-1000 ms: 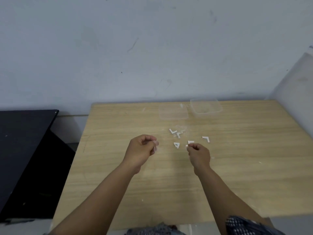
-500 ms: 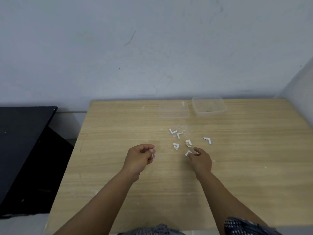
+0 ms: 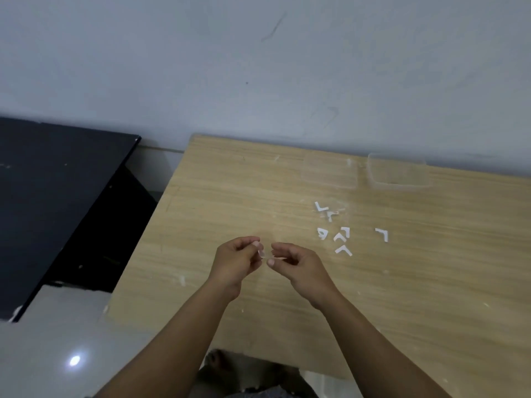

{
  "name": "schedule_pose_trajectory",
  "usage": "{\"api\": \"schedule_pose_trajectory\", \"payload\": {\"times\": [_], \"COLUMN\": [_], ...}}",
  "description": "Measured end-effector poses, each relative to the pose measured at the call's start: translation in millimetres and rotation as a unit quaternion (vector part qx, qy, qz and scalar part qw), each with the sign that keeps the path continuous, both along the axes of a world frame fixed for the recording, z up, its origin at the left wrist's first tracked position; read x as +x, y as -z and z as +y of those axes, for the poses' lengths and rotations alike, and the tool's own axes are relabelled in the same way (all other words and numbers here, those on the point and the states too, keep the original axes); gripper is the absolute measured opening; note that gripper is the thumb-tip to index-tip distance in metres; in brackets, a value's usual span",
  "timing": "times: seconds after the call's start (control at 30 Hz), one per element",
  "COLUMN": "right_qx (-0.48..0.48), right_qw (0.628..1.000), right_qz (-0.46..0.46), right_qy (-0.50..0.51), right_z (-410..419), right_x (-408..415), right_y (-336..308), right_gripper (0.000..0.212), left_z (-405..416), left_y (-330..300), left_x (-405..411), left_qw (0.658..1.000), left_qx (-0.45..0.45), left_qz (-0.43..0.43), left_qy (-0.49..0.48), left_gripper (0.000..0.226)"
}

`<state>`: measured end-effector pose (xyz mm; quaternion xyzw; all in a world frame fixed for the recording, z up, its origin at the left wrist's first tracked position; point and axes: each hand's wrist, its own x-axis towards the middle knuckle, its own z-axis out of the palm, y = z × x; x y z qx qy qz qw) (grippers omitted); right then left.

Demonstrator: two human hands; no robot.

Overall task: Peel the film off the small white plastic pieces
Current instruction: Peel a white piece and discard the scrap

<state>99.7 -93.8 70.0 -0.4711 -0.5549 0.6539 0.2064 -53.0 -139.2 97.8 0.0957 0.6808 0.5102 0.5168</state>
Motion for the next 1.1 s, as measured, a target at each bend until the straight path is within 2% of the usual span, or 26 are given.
{"api": "schedule_pose_trajectory", "payload": {"times": [0.17,0.53,0.67,0.8,0.97,1.1], "right_qx": [0.005,0.022,0.032,0.045,0.147,0.205], "right_qw": [1.0,0.993,0.988,0.983,0.968,0.95], "right_qz": [0.004,0.013,-0.005,-0.039,-0.115,-0.154], "right_qy": [-0.023,-0.113,-0.15,-0.174,-0.169,-0.18], "right_z": [-22.1,-93.5,-127.6,-162.4,-196.4,-215.5], "right_x": [-32.5,-125.4,-170.8,-217.2,-272.5,-312.2], "right_y": [1.0,-21.6,-22.7,-20.3,-15.2,-18.6], "right_gripper": [0.021,0.007,0.01,0.026,0.023,0.035], "left_z": [-35.3,-124.8,-170.1,-214.2,-264.7,-296.5], "left_y": [1.8,-13.6,-14.9,-13.2,-5.6,-1.4], "left_x": [-22.7,-98.7,-138.4,-179.0,-222.6,-259.0], "left_qw": [0.999,0.993,0.991,0.986,0.977,0.969], "left_qx": [-0.001,0.042,0.038,0.019,-0.001,-0.01], "left_qz": [-0.014,-0.042,-0.02,0.013,0.062,0.093], "left_qy": [-0.049,-0.097,-0.125,-0.165,-0.205,-0.23], "left_gripper": [0.011,0.013,0.015,0.018,0.018,0.018]}}
